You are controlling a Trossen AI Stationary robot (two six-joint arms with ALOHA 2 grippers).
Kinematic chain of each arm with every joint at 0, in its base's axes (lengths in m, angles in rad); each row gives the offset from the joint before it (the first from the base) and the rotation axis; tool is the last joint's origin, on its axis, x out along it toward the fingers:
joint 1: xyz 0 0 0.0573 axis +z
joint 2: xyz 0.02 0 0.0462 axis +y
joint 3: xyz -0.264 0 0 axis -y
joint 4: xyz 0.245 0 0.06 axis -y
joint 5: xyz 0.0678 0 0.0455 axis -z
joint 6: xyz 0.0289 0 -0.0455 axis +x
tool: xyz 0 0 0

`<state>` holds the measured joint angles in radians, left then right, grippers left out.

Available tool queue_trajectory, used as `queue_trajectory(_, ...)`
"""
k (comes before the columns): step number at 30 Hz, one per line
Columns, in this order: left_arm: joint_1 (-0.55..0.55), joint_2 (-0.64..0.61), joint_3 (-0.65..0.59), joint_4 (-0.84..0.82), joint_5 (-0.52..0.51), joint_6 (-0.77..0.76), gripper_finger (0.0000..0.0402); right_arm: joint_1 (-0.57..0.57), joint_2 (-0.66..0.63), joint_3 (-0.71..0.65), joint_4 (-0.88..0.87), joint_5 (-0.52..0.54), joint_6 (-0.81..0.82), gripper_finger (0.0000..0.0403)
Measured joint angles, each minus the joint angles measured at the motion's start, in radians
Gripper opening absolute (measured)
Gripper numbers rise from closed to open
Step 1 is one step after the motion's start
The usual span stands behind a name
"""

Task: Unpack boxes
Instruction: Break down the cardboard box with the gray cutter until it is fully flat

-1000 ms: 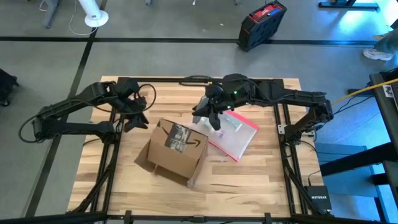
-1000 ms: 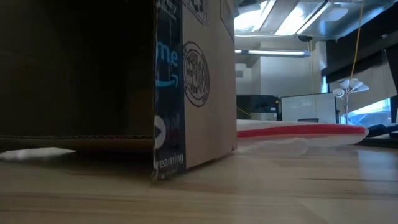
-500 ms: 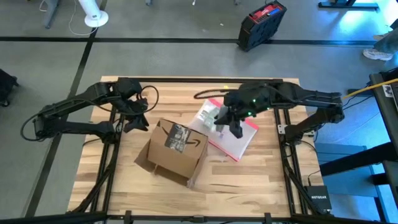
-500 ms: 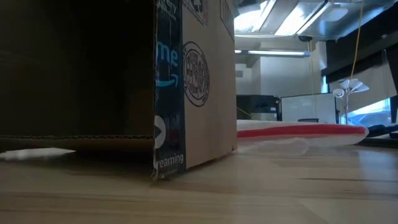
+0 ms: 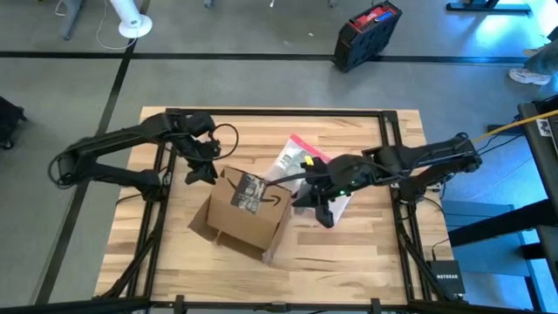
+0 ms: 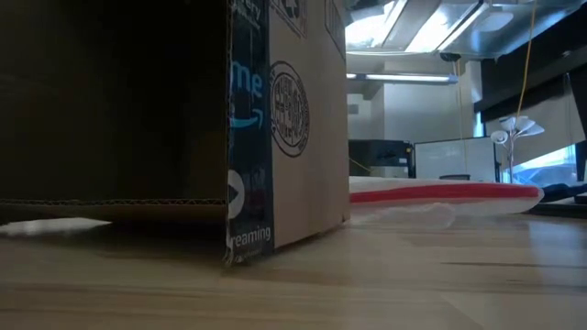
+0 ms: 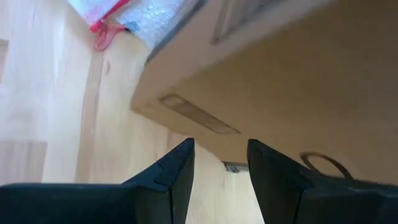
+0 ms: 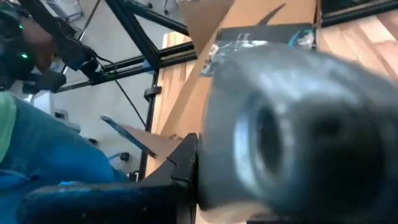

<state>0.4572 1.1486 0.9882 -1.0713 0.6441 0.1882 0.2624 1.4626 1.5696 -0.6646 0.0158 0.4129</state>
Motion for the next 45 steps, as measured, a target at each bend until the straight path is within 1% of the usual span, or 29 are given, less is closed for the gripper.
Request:
queue_trajectory(5, 0.000, 0.081, 0.000, 0.090, 0.026, -0.001, 0.0140, -0.037, 0.028, -0.001, 0.066, -0.020, -0.042, 0.0071)
queue_trajectory(11, 0.000, 0.149, 0.000, 0.170, 0.068, -0.005, 0.0140, -0.078, 0.066, -0.002, 0.134, -0.122, -0.080, 0.0071)
queue_trajectory(14, 0.000, 0.157, 0.000, 0.215, 0.070, 0.002, 0.0140, -0.085, 0.065, 0.012, 0.165, -0.121, -0.110, 0.0071)
queue_trajectory(19, 0.000, 0.157, 0.001, 0.324, 0.090, 0.002, 0.0140, -0.101, 0.065, 0.086, 0.162, -0.107, -0.185, 0.0071)
queue_trajectory(20, -0.003, 0.157, 0.005, 0.320, 0.063, 0.013, 0.0140, -0.110, 0.065, 0.103, 0.164, -0.097, -0.202, 0.0071)
queue_trajectory(21, -0.010, 0.157, 0.010, 0.311, -0.007, 0.030, 0.0140, -0.119, 0.065, 0.121, 0.164, -0.084, -0.216, 0.0071)
queue_trajectory(23, -0.021, 0.158, 0.020, 0.255, -0.207, 0.090, 0.0140, -0.139, 0.066, 0.151, 0.160, -0.061, -0.241, 0.0071)
queue_trajectory(24, -0.027, 0.158, 0.020, 0.217, -0.286, 0.123, 0.0140, -0.149, 0.066, 0.157, 0.153, -0.060, -0.253, 0.0071)
queue_trajectory(27, -0.033, 0.158, 0.019, 0.172, -0.450, 0.198, 0.0140, -0.185, 0.068, 0.163, 0.146, -0.079, -0.269, 0.0071)
queue_trajectory(29, -0.023, 0.158, 0.019, 0.162, -0.555, 0.186, 0.0140, -0.207, 0.069, 0.163, 0.124, -0.105, -0.267, 0.0071)
queue_trajectory(30, -0.011, 0.155, 0.019, 0.166, -0.576, 0.172, 0.0140, -0.212, 0.069, 0.163, 0.115, -0.107, -0.265, 0.0071)
queue_trajectory(32, 0.021, 0.139, 0.024, 0.159, -0.568, 0.137, 0.0140, -0.215, 0.069, 0.163, 0.092, -0.105, -0.264, 0.0071)
queue_trajectory(34, 0.050, 0.114, 0.049, 0.163, -0.513, 0.125, 0.0140, -0.214, 0.063, 0.163, 0.059, -0.104, -0.258, 0.0071)
queue_trajectory(36, 0.063, 0.089, 0.097, 0.164, -0.478, 0.122, 0.0140, -0.211, 0.052, 0.163, 0.017, -0.109, -0.231, 0.0071)
queue_trajectory(39, 0.073, 0.054, 0.204, 0.161, -0.448, 0.128, 0.0140, -0.196, 0.029, 0.163, -0.045, -0.113, -0.185, 0.0071)
queue_trajectory(41, 0.075, 0.034, 0.291, 0.167, -0.351, 0.131, 0.0140, -0.176, 0.011, 0.163, -0.065, -0.091, -0.177, 0.0071)
queue_trajectory(43, 0.074, 0.029, 0.384, 0.180, -0.208, 0.115, 0.0140, -0.163, -0.006, 0.163, -0.086, -0.064, -0.157, 0.0071)
queue_trajectory(45, 0.059, 0.033, 0.451, 0.196, -0.100, 0.074, 0.0140, -0.161, -0.019, 0.163, -0.119, -0.050, -0.132, 0.0071)
